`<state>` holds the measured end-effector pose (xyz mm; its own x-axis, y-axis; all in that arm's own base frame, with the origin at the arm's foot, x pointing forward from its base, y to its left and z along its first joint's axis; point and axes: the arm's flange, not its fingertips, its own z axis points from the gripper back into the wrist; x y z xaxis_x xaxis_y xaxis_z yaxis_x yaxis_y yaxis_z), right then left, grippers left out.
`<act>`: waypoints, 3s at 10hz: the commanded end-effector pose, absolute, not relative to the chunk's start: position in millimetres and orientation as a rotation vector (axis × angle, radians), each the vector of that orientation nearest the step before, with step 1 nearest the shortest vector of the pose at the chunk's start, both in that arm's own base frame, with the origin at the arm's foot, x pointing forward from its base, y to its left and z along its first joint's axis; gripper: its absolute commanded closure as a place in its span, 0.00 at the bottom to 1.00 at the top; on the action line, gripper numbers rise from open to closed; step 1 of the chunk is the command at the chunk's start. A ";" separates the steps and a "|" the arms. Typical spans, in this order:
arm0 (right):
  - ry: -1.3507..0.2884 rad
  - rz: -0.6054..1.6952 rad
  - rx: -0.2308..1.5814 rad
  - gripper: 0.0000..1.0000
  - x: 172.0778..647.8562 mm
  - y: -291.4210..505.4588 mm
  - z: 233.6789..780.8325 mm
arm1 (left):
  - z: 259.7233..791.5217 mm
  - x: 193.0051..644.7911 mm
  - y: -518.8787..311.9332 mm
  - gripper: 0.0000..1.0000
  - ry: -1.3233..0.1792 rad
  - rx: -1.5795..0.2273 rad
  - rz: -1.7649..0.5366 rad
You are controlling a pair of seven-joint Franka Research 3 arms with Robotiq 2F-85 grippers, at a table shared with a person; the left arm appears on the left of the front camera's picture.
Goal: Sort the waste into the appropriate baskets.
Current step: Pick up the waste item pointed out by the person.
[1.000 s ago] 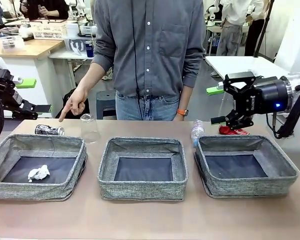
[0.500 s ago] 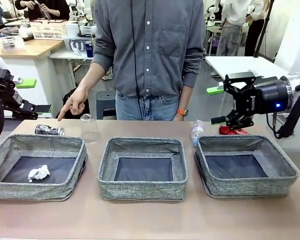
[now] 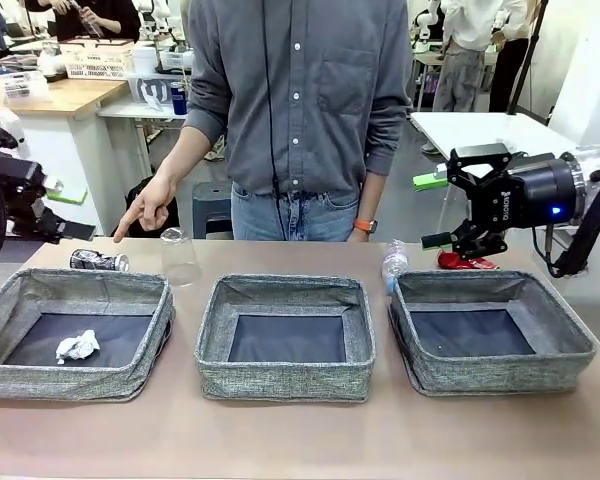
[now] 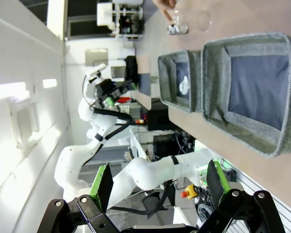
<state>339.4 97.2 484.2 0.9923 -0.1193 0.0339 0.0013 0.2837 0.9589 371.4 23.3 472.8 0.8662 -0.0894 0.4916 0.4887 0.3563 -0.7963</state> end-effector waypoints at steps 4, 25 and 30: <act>-0.105 -0.093 1.306 0.00 340.6 99.6 489.5 | 479.8 406.3 26.6 0.00 -0.406 -0.246 -0.425; -0.105 -0.093 1.306 0.00 340.6 99.6 489.5 | 490.8 481.7 56.5 0.00 -0.208 -0.060 -1.402; -0.105 -0.093 1.306 0.00 340.6 99.6 489.5 | 474.0 550.2 68.6 0.00 -0.035 0.086 -1.583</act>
<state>339.7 97.5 485.3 0.9923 -0.1185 0.0366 -0.0012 0.2856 0.9584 548.1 69.9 473.5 0.0503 -0.9986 -0.0160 0.9972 0.0494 0.0553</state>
